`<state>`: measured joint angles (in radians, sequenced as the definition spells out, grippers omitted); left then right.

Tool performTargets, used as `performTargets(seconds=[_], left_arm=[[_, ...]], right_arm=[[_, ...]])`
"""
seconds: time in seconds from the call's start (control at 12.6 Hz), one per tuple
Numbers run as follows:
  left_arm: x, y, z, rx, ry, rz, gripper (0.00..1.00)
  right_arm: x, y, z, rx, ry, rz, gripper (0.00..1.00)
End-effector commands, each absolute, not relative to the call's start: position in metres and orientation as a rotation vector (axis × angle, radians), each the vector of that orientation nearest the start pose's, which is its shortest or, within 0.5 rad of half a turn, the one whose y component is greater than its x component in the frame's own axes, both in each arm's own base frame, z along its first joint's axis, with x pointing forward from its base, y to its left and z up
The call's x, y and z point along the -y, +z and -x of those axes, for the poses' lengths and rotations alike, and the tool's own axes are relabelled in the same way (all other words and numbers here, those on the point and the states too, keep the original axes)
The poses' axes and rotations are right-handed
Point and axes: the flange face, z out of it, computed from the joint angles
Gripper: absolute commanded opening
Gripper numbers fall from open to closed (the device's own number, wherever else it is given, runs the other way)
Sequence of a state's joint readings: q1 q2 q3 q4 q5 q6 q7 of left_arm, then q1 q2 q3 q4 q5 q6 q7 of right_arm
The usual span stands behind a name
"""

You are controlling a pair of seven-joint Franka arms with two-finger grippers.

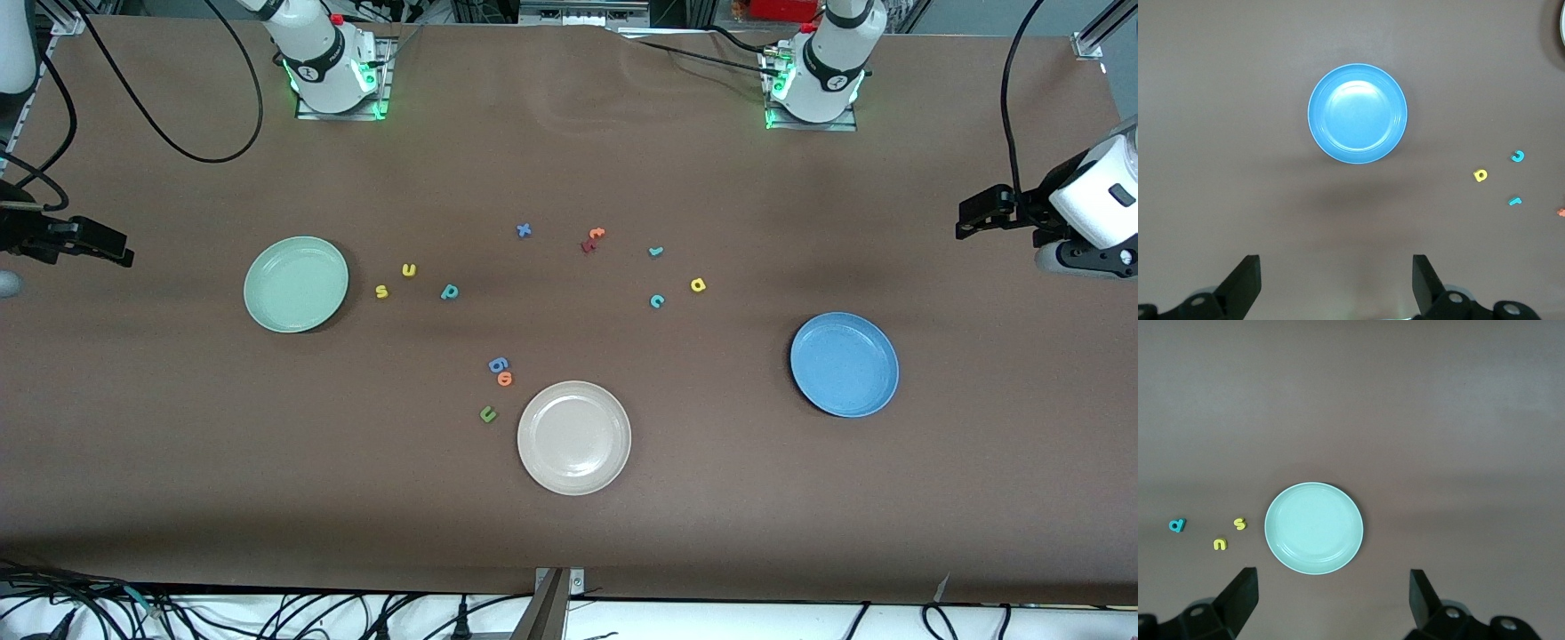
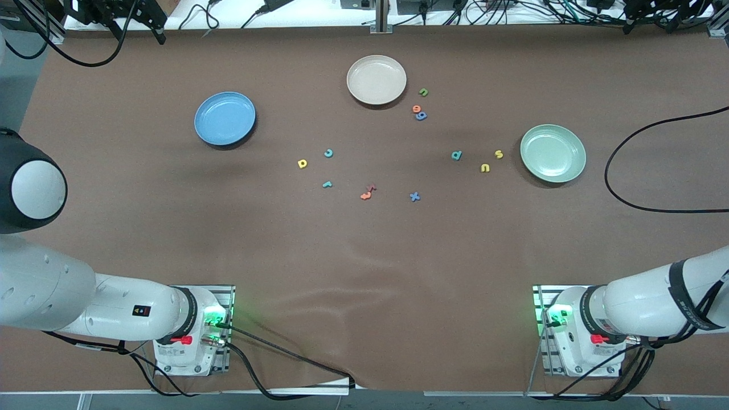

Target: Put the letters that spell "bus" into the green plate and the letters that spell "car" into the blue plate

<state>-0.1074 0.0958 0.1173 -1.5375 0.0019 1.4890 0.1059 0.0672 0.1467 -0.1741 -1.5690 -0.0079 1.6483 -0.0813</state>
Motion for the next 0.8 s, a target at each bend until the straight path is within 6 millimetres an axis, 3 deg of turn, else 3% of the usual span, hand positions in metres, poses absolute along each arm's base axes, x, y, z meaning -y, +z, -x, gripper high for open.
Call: performTargets(seconds=[0.0,0.24,0.4,0.56,0.72], left_arm=[[-0.007,0.584,-0.569,-0.175,0.229,3.097,1.00],[-0.009,0.571,-0.575,-0.156,0.262,3.094,1.00],[-0.010,0.527,-0.592,-0.143,0.369,3.064,1.00],[-0.010,0.519,-0.598,-0.143,0.386,3.060,1.00],[0.001,0.503,-0.600,-0.163,0.431,3.078,1.00]], right_arm=[[0.056,0.550,-0.600,-0.057,0.122,3.153,1.00],[0.056,0.545,-0.601,-0.047,0.134,3.153,1.00],[0.056,0.544,-0.601,-0.050,0.139,3.153,1.00],[0.053,0.538,-0.603,-0.053,0.156,3.151,0.99],[0.036,0.527,-0.609,-0.035,0.167,3.119,0.99]])
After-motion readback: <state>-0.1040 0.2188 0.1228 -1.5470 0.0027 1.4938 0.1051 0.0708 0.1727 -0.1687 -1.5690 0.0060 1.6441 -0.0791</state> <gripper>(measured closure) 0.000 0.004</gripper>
